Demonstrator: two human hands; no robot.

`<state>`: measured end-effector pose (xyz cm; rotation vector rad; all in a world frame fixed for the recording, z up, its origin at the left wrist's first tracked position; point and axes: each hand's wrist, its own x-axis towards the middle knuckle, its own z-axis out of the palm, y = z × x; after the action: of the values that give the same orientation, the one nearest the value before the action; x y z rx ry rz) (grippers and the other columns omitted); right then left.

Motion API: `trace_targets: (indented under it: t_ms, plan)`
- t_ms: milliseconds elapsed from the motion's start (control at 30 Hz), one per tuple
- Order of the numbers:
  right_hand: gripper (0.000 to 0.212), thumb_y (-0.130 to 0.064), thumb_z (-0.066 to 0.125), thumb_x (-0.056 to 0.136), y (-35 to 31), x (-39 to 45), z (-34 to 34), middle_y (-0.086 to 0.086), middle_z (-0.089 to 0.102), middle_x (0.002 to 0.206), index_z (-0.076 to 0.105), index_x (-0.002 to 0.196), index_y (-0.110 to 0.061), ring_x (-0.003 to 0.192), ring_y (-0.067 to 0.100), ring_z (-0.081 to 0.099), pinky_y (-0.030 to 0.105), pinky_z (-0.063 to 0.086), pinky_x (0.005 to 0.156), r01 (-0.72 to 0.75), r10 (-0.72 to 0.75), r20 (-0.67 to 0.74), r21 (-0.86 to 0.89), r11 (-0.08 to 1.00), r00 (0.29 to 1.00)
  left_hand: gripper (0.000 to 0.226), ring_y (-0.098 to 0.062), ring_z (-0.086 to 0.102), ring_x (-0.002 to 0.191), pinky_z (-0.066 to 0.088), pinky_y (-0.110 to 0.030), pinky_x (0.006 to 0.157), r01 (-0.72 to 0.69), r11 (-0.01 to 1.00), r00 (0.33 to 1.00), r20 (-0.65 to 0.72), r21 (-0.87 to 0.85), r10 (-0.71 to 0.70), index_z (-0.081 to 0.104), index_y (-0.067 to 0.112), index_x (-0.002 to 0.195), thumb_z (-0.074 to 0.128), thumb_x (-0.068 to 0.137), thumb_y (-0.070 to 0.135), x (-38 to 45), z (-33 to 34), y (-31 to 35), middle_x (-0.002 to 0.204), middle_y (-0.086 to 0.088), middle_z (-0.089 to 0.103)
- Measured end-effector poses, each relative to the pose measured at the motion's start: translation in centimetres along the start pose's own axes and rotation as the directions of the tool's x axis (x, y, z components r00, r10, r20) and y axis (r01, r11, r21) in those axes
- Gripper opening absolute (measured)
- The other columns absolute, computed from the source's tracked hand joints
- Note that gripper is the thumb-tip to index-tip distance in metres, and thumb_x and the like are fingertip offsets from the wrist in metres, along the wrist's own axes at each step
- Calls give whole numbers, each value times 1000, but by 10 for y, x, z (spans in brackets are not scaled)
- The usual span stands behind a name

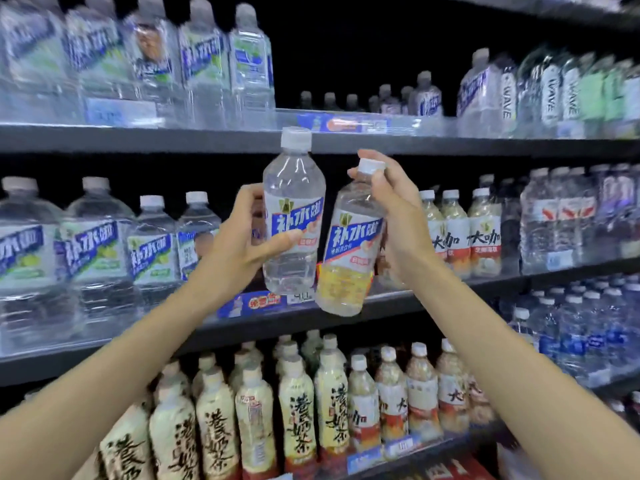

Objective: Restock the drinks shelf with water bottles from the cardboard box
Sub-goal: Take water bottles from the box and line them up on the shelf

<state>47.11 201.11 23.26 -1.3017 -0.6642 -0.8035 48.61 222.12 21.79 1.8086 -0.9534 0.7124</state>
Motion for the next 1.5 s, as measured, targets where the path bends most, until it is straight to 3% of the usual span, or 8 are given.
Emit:
trace_targets:
  t_ms: [100,467,833,1033,1133,1267,1367,1500]
  plan:
    - [26,-22,44,101,-7,23,9,7,64,113,56,123,-17,103,20,61,49,46,101,87,-85,36,-50,995,996,66,-5,61,97,49,-16,79,-39,996,998,-40,83,42,39,17,128,75,78,39,24,-4,0,115,10,60]
    - [26,-20,41,104,8,73,15,18,58,124,50,128,-14,117,21,57,34,45,100,220,-206,111,-130,967,972,55,11,54,92,41,3,69,26,977,991,-131,214,2,36,14,128,71,86,21,62,-1,-22,105,18,54]
    - [29,-5,41,100,79,60,-3,6,58,120,51,127,-12,112,20,55,33,43,97,232,-191,203,-204,951,960,50,0,61,89,48,-16,79,240,944,971,-64,224,-232,38,15,124,71,86,21,54,26,-74,103,9,61]
    - [29,-9,42,101,112,70,-8,2,60,124,53,125,-20,116,11,55,26,43,98,62,-16,219,-201,978,976,49,-16,62,96,52,-27,78,413,884,908,-17,219,-419,37,10,127,65,90,26,63,32,-89,113,-4,62]
    - [25,-10,43,101,127,81,-7,8,60,125,55,120,-20,114,15,57,25,45,92,1,38,205,-185,983,978,46,-12,62,86,53,-23,69,461,869,881,25,180,-472,38,11,127,64,92,24,67,36,-99,111,-6,63]
    - [23,-9,41,102,138,104,-5,9,61,119,55,117,-21,108,18,58,25,47,85,-126,163,197,-186,974,967,43,-16,62,94,54,-32,81,525,840,842,57,134,-536,39,14,130,61,94,22,67,39,-112,112,-6,62]
    - [24,-10,38,104,142,118,-8,13,60,119,55,116,-21,104,22,60,34,51,85,-196,249,213,-238,951,945,47,-11,61,90,52,-25,68,577,811,807,87,99,-584,37,16,135,59,95,17,71,36,-114,115,-7,62]
    - [29,-14,32,105,146,120,3,16,60,123,56,119,-24,96,26,63,41,54,83,-197,297,226,-380,904,928,86,-18,62,97,54,-31,67,615,788,781,113,34,-614,0,38,152,57,94,7,76,34,-113,118,-9,61]
